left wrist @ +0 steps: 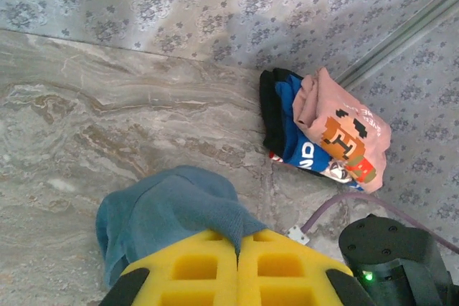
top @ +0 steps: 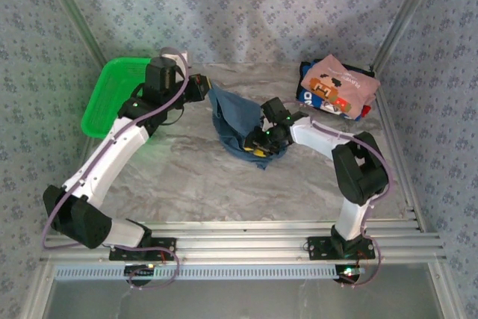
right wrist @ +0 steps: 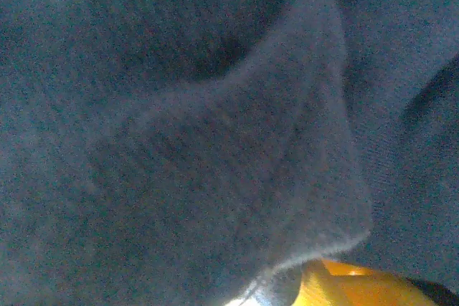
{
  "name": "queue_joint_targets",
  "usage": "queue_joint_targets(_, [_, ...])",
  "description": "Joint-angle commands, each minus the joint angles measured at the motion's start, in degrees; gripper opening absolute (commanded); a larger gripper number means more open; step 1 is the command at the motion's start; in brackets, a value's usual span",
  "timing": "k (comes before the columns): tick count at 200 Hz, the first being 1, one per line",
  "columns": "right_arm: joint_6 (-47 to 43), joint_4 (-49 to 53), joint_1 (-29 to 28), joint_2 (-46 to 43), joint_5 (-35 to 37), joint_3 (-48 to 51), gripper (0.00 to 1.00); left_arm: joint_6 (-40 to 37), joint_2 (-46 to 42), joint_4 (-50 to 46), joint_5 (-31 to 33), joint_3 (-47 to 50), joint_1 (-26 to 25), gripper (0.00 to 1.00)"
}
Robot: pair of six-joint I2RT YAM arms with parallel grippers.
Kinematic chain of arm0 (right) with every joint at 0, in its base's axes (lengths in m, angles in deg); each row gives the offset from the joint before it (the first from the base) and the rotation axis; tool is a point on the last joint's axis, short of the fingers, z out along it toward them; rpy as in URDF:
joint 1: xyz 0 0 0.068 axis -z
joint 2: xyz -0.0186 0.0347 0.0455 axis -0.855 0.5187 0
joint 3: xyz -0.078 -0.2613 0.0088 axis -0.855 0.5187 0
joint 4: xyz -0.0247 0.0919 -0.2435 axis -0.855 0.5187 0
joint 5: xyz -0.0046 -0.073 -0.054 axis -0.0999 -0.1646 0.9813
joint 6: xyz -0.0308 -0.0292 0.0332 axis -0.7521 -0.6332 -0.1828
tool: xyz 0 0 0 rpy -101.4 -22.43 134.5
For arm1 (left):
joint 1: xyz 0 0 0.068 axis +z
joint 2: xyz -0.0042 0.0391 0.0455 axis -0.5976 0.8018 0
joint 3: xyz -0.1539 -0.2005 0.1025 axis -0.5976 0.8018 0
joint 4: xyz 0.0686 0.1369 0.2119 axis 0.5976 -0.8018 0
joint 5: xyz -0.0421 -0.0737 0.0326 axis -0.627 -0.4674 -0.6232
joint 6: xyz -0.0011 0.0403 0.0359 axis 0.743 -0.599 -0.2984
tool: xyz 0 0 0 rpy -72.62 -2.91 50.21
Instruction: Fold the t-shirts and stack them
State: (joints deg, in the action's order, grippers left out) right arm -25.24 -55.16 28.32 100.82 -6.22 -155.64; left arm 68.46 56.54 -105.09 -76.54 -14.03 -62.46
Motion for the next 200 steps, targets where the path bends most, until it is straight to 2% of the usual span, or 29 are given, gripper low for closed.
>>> queue_joint_targets(1, [2.7, -0.7, 0.6, 0.7, 3.3, -2.1, 0.35, -0.1, -2.6, -0.4, 0.2, 0.3, 0.7, 0.00])
queue_joint_targets(14, [3.1, -1.6, 0.9, 0.0, 4.0, -2.5, 0.28, -0.3, -3.1, -0.9, 0.2, 0.6, 0.9, 0.00])
queue_joint_targets(37, [2.6, -0.4, 1.7, -1.1, 4.4, -3.7, 0.06, -0.4, -4.3, -1.1, 0.1, 1.6, 1.9, 0.00])
queue_joint_targets(48, [2.6, -0.3, 2.4, -2.2, 2.9, -3.7, 0.00, 0.0, -5.0, -1.4, -0.1, 1.9, 2.9, 0.00])
queue_joint_targets(96, [-0.9, 8.0, 7.3, -12.5, -5.9, -9.5, 0.00, 0.9, -7.6, -4.7, -0.8, -0.3, 10.4, 0.00])
queue_joint_targets(131, [-2.5, 13.9, 15.1, -17.9, -12.3, -18.8, 0.00, 1.7, -7.3, -6.5, -1.9, -6.9, 16.7, 0.00])
queue_joint_targets(200, [-2.7, 17.9, 32.7, -15.7, -22.9, -40.6, 0.00, 1.8, -2.3, -8.8, -4.8, -25.6, 25.0, 0.00])
